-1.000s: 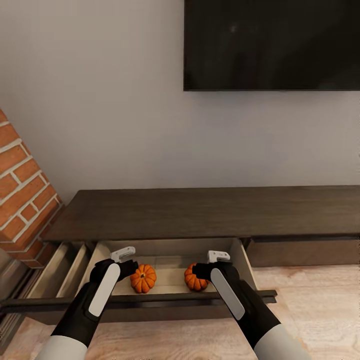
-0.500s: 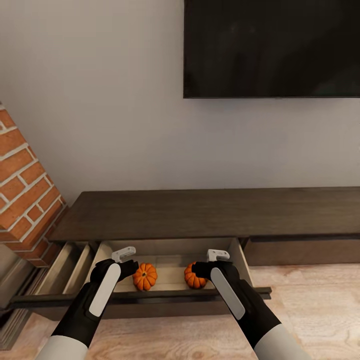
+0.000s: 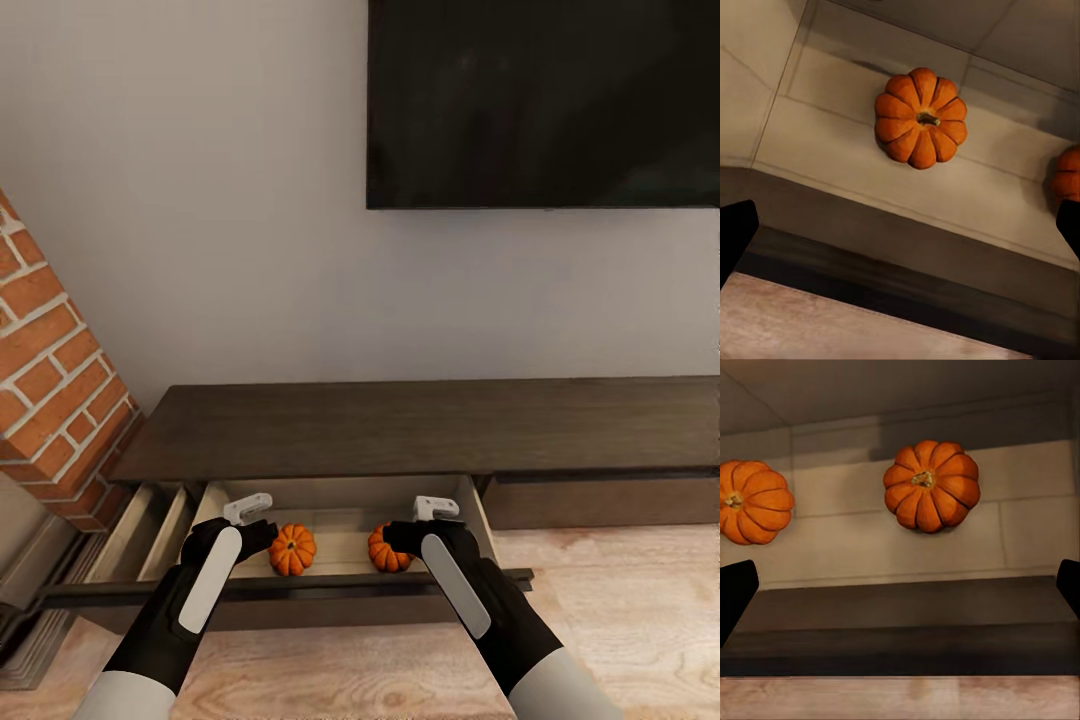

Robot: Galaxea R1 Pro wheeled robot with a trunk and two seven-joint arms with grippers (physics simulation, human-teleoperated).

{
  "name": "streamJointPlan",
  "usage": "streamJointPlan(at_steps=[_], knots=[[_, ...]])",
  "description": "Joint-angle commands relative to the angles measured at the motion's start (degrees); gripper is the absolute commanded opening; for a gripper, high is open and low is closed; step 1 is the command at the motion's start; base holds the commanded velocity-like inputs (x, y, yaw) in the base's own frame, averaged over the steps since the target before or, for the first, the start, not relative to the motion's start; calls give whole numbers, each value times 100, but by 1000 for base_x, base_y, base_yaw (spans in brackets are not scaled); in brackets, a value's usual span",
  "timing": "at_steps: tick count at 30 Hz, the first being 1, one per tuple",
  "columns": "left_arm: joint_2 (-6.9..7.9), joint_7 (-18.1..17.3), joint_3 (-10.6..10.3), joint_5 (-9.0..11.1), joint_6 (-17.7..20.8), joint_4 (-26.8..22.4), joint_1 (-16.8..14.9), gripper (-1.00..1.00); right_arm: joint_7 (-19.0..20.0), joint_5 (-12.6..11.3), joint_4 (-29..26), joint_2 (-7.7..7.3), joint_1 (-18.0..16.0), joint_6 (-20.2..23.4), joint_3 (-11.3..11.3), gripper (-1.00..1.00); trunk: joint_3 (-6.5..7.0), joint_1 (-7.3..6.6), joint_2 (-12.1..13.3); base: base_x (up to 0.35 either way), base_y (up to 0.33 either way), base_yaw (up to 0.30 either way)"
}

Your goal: Place each of the two pumpkins and all three candles from the living room inside a cabinet in the living room (use any cabinet), then make sure every cabinet is closed, and position the cauldron so it is next to a table in the living room.

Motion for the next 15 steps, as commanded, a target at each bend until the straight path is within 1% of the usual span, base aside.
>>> streamJointPlan(at_steps=[1, 10, 12, 15], knots=[[0, 59, -11, 62, 6, -6, -3, 100, -59, -59, -30, -2, -4, 8, 9, 100, 14, -24, 39, -13, 0, 0], [-108, 59, -14, 55, 6, -6, -3, 100, -63, -59, -114, -2, -4, 5, 1, 100, 175, -221, 400, -4, 0, 0], [-116, 61, -14, 55, 6, -6, -3, 100, -62, -59, -122, -2, -4, 4, 0, 100, 211, -265, 481, -105, 15, 0], [-120, 59, -14, 54, 6, -6, -3, 100, -60, -59, -126, -2, -4, 4, 0, 100, 265, -331, 601, -202, 39, 0]])
